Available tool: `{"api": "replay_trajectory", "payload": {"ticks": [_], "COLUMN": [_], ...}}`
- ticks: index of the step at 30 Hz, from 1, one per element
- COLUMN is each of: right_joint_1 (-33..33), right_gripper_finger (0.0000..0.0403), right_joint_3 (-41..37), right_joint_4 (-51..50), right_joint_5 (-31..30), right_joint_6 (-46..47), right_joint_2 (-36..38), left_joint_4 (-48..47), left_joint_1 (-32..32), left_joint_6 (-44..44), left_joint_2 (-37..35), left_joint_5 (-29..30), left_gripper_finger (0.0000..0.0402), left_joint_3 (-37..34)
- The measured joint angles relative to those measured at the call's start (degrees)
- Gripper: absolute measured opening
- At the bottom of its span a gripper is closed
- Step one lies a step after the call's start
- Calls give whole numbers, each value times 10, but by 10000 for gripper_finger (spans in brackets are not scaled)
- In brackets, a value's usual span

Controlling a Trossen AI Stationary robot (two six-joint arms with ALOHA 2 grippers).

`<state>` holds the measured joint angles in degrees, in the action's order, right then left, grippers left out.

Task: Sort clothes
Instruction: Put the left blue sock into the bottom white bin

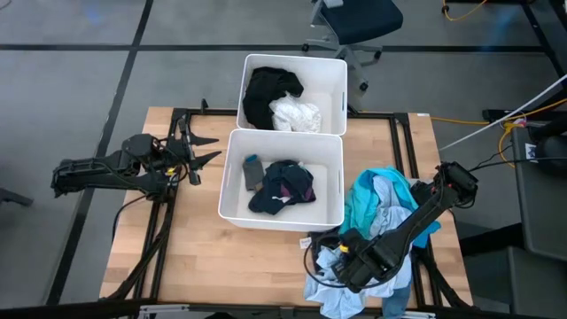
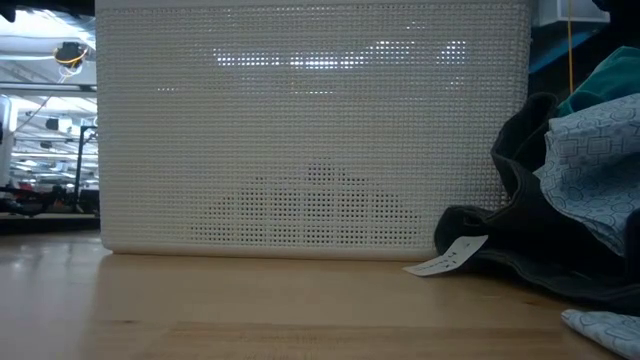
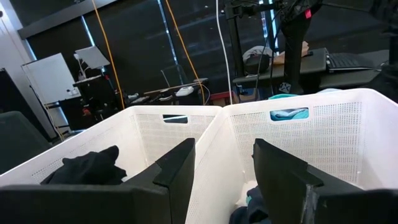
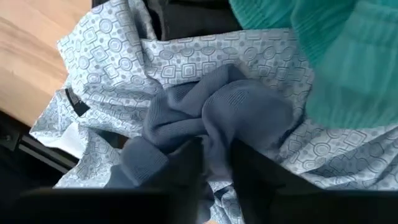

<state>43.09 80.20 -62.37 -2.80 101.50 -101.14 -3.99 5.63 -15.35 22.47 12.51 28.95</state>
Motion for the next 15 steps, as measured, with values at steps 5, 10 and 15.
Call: {"api": "replay_trajectory", "payload": {"ticks": [5, 10, 15], "right_joint_1": [0, 0, 0], "right_gripper_finger": [11, 31, 12], "right_joint_3": [10, 48, 99], "right_joint_4": [5, -12, -41], "right_joint_5": [11, -20, -49], "right_joint_6": [-51, -74, -94], "right_joint_2": [0, 0, 0], "left_joint_4": [0, 0, 0], "left_joint_1": [0, 0, 0], "left_joint_6": [0, 0, 0], "left_joint_2": [0, 0, 0], "left_joint_5": [0, 0, 0], "left_gripper_finger": [150, 150, 150], "left_joint_3": [0, 0, 0]}}
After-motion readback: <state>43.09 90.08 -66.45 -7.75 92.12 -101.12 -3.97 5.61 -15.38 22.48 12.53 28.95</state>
